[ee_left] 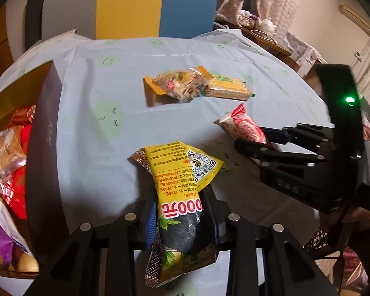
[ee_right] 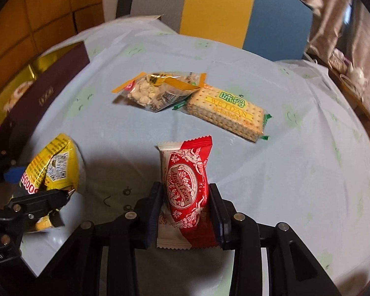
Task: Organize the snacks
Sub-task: 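Close the right tool on the red-and-white pastry while the left tool carries the yellow packet to the tin, then lower the yellow packet into the gold tin and open the left tool, then carry the red pastry over the gold tin and open the right tool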
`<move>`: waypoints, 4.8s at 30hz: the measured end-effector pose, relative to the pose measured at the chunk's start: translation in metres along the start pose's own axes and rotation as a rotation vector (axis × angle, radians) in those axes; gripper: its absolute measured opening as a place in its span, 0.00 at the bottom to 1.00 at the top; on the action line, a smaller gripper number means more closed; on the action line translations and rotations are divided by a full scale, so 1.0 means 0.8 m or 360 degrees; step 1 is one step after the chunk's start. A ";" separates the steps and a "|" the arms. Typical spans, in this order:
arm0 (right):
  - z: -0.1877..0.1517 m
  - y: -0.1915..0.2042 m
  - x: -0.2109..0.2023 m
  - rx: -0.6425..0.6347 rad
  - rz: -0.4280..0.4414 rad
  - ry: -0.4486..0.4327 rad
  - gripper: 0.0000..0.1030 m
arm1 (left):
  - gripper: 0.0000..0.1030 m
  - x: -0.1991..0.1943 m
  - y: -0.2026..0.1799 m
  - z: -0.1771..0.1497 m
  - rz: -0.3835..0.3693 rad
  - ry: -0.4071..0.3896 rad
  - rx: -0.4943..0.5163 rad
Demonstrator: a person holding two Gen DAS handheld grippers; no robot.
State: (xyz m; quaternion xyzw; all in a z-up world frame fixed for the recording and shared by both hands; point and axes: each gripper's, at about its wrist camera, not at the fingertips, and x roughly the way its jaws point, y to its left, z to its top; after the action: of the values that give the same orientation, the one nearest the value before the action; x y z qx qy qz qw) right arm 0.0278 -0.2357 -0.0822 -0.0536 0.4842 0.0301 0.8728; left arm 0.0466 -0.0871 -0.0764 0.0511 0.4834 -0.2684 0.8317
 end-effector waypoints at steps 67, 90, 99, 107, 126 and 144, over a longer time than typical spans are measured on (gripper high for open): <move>-0.012 0.004 -0.001 0.0082 -0.0053 -0.0116 0.36 | 0.33 -0.137 0.334 -0.025 0.0465 -0.0197 -0.1135; -0.011 0.007 -0.001 0.0074 -0.0076 -0.0111 0.36 | 0.41 -0.148 0.272 -0.048 0.0646 -0.0235 -0.0912; -0.008 0.004 -0.003 0.0114 -0.0040 -0.0061 0.35 | 0.41 -0.155 0.233 -0.058 0.0636 -0.0266 -0.0793; -0.002 -0.007 -0.003 0.0286 0.0041 0.0010 0.36 | 0.41 -0.163 0.217 -0.062 0.0629 -0.0320 -0.0739; -0.002 0.011 -0.009 0.0449 0.0290 0.0024 0.28 | 0.41 -0.175 0.226 -0.081 0.0600 -0.0352 -0.0783; 0.018 0.060 -0.041 0.0297 0.0476 -0.0046 0.27 | 0.41 -0.172 0.230 -0.090 0.0612 -0.0336 -0.0822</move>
State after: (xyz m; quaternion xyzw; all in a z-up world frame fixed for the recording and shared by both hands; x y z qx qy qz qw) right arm 0.0174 -0.1864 -0.0503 0.1008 0.4747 0.1153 0.8667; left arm 0.0281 0.1488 -0.0322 -0.0991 0.4283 0.0208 0.8979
